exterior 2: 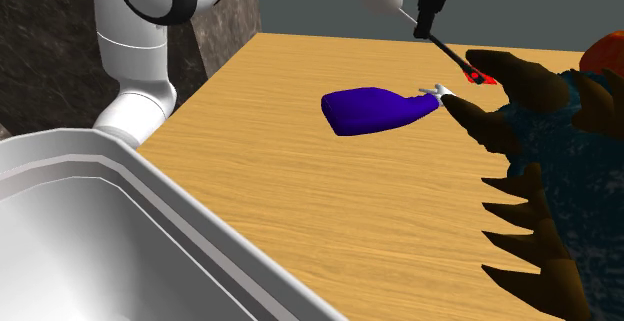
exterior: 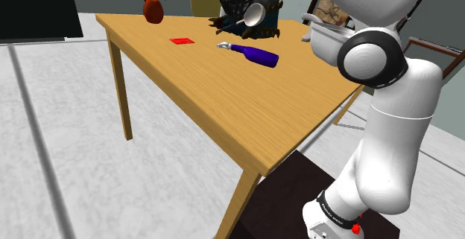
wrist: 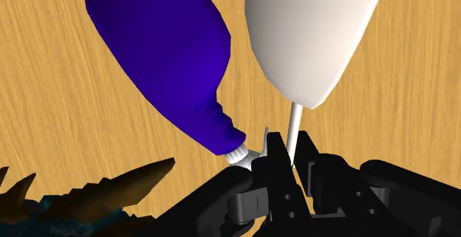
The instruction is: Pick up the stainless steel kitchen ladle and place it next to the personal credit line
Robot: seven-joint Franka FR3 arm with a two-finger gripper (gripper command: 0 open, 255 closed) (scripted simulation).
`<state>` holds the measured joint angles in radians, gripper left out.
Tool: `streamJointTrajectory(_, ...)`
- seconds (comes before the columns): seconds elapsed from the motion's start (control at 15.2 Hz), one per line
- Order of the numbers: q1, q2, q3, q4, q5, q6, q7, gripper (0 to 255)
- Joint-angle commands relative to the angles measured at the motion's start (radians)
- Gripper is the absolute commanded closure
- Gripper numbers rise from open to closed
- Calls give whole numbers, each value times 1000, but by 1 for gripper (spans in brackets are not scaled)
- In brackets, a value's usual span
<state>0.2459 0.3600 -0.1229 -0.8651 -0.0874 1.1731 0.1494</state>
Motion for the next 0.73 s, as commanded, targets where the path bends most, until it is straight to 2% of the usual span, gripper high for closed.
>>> streamJointTrajectory(0.0,4,-32,1,-79,-2,48,7,255)
streamJointTrajectory(0.66,15,-142,5,-386,-11,243,34,255)
